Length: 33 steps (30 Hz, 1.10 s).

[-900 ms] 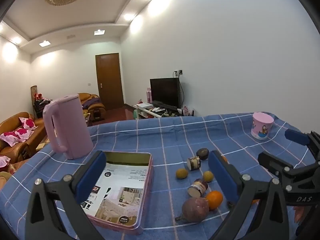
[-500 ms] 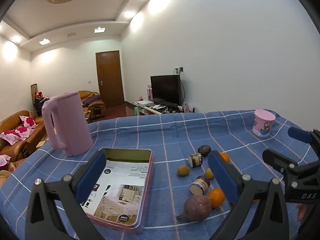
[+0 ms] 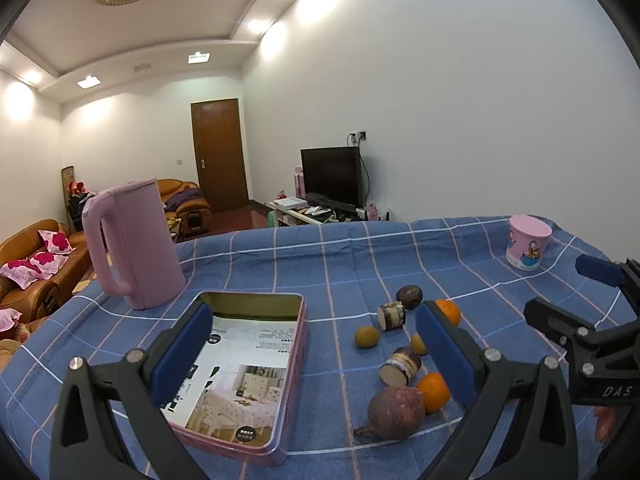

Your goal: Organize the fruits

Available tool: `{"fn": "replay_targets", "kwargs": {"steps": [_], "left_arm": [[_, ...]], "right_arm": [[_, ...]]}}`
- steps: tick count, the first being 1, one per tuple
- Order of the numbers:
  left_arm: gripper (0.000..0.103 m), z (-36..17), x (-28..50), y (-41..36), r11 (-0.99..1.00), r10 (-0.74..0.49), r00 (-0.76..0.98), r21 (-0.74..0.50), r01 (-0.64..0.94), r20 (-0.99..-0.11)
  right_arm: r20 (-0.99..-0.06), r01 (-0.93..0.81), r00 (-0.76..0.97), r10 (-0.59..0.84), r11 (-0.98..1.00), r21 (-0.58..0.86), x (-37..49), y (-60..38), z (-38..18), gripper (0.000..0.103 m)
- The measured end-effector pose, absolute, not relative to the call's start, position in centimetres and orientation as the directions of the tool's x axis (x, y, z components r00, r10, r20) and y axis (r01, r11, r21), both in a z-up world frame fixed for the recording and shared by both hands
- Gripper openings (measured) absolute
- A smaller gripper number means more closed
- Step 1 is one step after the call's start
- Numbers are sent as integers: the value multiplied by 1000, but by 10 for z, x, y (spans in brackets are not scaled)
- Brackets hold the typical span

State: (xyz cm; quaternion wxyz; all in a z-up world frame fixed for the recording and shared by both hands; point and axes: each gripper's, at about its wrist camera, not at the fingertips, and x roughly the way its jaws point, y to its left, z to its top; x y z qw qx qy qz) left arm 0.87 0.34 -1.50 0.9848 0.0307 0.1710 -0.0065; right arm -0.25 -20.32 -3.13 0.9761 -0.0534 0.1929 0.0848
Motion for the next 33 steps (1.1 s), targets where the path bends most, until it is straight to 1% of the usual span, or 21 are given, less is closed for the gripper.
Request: {"fn": "replay_targets", "kwargs": {"steps": [33], "left_arm": [[103, -13, 5, -3, 997, -5, 943, 66, 29, -334]], "right_arm": [[-407, -181, 902, 141, 982, -59, 7, -207, -39, 102]]}}
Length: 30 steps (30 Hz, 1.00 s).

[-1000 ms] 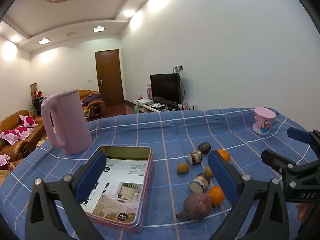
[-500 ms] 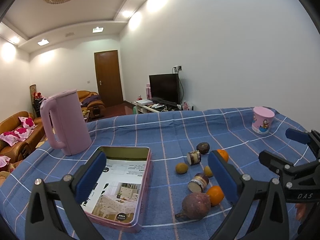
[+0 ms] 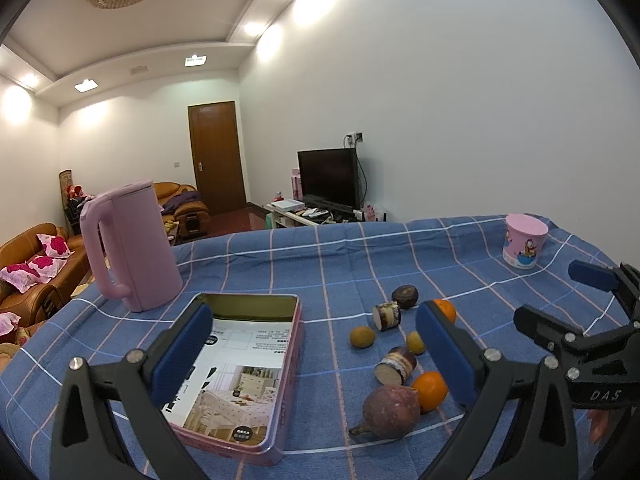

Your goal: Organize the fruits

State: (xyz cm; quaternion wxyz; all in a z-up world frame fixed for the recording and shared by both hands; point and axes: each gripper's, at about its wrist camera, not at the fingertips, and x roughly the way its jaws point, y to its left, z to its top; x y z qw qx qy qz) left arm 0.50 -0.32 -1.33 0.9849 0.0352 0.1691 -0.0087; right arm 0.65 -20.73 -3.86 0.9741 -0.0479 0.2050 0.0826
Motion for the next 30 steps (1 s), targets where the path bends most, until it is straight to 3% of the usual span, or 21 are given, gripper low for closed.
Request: {"fn": "replay_targets", "kwargs": {"steps": [30], "left_arm": [[103, -20, 7, -9, 997, -12, 938, 72, 40, -347]], "right_arm": [[-423, -176, 896, 137, 983, -56, 10, -209, -43, 102]]}}
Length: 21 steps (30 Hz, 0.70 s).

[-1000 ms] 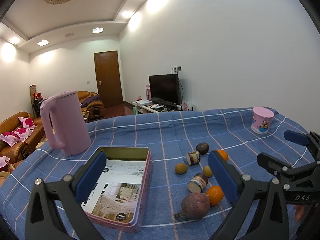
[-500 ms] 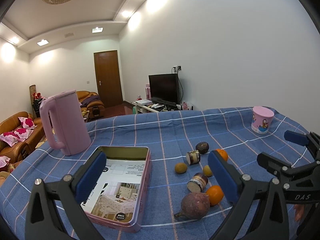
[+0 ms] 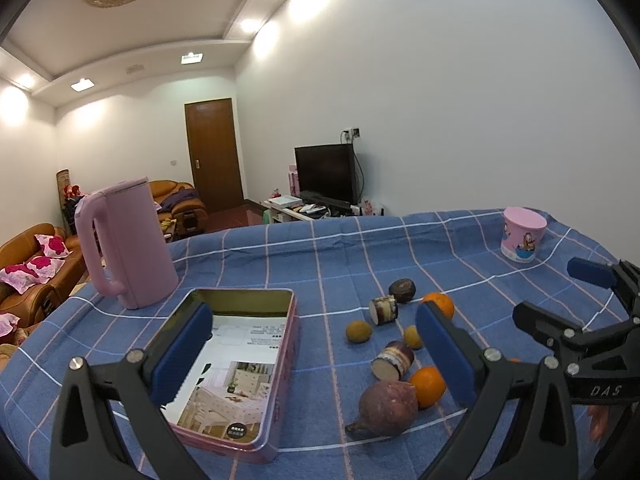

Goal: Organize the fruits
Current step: 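Close left gripper on the dark purple fruit while right gripper closes on an orange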

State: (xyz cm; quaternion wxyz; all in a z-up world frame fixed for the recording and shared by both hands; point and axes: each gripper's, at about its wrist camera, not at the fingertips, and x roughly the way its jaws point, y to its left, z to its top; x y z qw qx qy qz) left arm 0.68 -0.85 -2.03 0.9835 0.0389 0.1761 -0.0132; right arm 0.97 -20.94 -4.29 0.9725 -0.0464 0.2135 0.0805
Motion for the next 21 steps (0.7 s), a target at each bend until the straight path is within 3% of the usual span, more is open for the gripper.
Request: {"fn": "replay_targets", "kwargs": {"steps": [18, 20, 21], "left_arm": [[103, -51, 23, -32, 982, -105, 871, 91, 168, -480], [103, -55, 25, -35, 978, -112, 858, 95, 183, -501], [102, -57, 27, -37, 977, -116, 853, 94, 189, -509]], "right_arm": [[-502, -174, 858, 110, 981, -83, 7, -238, -73, 101], [-524, -190, 842, 126, 979, -69, 9, -242, -77, 92], [-533, -201, 835, 138, 978, -62, 10, -242, -78, 83]]}}
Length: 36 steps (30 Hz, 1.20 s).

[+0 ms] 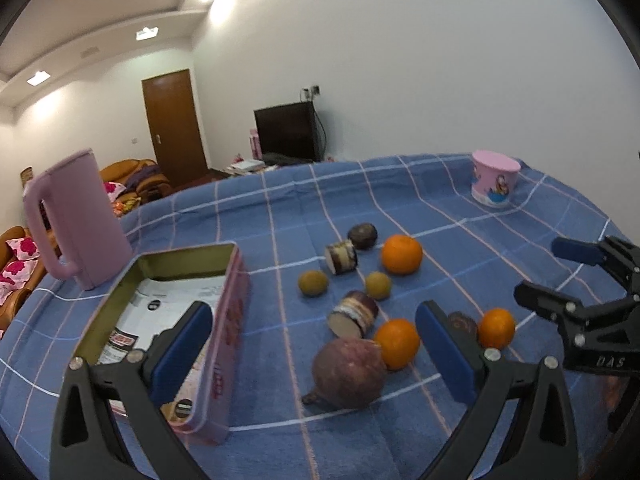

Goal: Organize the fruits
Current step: 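Close left gripper on the dark purple fruit while right gripper closes on an orange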

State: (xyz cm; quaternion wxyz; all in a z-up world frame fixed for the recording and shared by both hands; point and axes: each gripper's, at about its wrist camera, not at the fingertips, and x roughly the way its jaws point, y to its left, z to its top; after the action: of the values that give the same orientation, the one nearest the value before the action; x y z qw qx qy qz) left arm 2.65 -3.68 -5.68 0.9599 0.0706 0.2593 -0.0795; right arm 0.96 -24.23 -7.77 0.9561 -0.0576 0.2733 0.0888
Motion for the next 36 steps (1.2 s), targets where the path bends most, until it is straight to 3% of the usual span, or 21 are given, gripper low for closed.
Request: {"fn": "replay_targets", "kwargs": {"steps": [8, 13, 16, 30, 33, 36], "left_arm": [[86, -72, 36, -40, 968, -152, 791, 74, 241, -592], [75, -78, 39, -42, 963, -168, 767, 63, 262, -619], [73, -80, 42, -42, 961, -179, 752, 51, 271, -634], [72, -90, 57, -42, 948, -228, 676, -3, 317, -701], [59, -90, 58, -42, 941, -255, 665, -24, 336, -702], [55, -89, 56, -42, 941, -259, 667, -26, 339, -699]], "right_arm": [[-577, -297, 790, 206, 953, -65, 10, -224, -85, 65], [-597, -306, 770, 223, 951, -38, 13, -225, -88, 64], [-617, -313, 753, 231, 949, -27, 15, -223, -91, 58], [-710, -328, 651, 268, 943, 55, 30, -222, -110, 50], [-717, -323, 644, 266, 944, 61, 31, -223, -111, 44], [-724, -323, 637, 267, 944, 64, 32, -223, -113, 41]]}}
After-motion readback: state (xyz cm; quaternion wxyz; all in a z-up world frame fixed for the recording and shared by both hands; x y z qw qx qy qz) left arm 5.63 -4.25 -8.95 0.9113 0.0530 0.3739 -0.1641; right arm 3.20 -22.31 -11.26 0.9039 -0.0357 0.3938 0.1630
